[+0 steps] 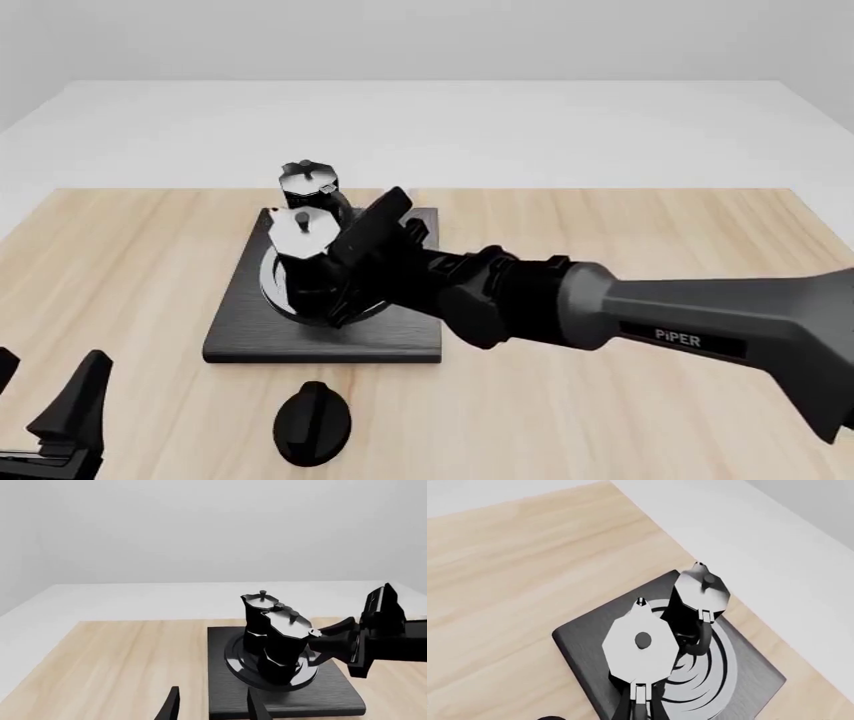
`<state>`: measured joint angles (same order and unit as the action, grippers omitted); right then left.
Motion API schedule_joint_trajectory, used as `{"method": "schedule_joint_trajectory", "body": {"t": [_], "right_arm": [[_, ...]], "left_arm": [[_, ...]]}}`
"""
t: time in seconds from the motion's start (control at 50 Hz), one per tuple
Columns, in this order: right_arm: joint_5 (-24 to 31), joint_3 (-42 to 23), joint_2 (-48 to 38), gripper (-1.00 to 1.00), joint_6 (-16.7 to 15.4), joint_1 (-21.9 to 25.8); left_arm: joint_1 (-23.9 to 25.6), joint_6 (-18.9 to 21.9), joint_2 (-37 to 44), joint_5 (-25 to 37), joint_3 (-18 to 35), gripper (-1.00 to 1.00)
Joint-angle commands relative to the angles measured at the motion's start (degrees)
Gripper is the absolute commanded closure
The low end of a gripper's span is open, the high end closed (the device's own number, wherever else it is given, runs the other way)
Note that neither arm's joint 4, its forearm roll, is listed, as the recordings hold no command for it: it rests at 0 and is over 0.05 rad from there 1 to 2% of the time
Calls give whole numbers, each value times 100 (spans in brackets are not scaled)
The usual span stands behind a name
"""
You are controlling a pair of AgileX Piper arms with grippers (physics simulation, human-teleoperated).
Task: Put both moka pots on the stove.
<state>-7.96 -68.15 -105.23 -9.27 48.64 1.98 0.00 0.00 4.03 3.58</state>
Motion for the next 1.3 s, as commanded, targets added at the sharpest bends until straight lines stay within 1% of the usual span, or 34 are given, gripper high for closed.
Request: {"method": "schedule_joint_trajectory", "body": {"t": [0.02, 0.42, 1.02, 1.3], "right_arm": [[-82, -140, 54, 100, 60, -14], [-80, -210, -50, 100, -15, -121], [-126, -254, -237, 100, 10, -177], [-150, -232, -205, 100, 89, -160]], "left_arm": [[1, 0, 0, -1, 0, -100], [-1, 0, 0, -1, 0, -100], [0, 0, 0, 1, 0, -100], [1, 1, 0, 1, 0, -100]]}}
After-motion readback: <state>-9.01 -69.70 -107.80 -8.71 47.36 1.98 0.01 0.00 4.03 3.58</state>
